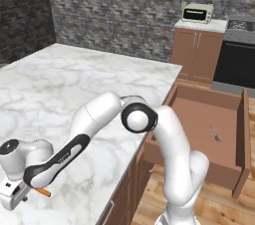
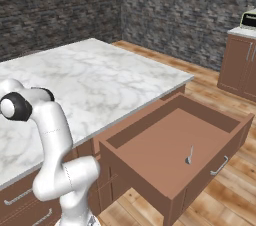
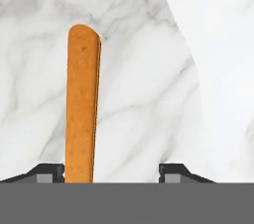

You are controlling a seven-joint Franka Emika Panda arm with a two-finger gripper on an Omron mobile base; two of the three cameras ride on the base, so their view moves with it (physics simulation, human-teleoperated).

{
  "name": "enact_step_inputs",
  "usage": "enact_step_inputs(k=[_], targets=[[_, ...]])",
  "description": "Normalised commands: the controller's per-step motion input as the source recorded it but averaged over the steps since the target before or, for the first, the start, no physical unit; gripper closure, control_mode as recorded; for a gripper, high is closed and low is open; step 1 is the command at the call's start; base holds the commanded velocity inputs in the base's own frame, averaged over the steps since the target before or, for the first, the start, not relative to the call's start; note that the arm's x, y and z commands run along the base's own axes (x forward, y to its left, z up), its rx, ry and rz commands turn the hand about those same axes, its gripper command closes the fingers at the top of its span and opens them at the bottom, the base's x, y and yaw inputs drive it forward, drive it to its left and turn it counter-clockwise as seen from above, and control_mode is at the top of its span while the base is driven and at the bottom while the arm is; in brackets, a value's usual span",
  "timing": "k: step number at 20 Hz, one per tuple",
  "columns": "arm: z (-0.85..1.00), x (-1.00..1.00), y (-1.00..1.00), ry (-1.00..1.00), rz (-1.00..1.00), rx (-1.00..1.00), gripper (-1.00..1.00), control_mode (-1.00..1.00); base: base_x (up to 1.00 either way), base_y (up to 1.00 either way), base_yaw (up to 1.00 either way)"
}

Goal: Organize the utensils by type. Pick up the wooden spoons from the counter and place them in the open cabinet. Then pick up the metallic utensils from the counter and place them in the open drawer.

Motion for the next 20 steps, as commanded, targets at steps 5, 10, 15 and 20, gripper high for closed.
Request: enact_step_inputs(k=[5,10,15,20], targets=[[-0.77,0.09,-0.01,0.04,-0.01,-0.08,1.0,-1.0,0.0,0.0,0.0],[-0.87,0.14,-0.27,0.03,-0.02,-0.06,1.0,-1.0,0.0,0.0,0.0],[-0.74,0.14,-0.49,0.0,-0.06,-0.02,1.0,-1.0,0.0,0.0,0.0],[-0.41,0.04,-0.73,-0.04,-0.15,0.0,1.0,-1.0,0.0,0.0,0.0]])
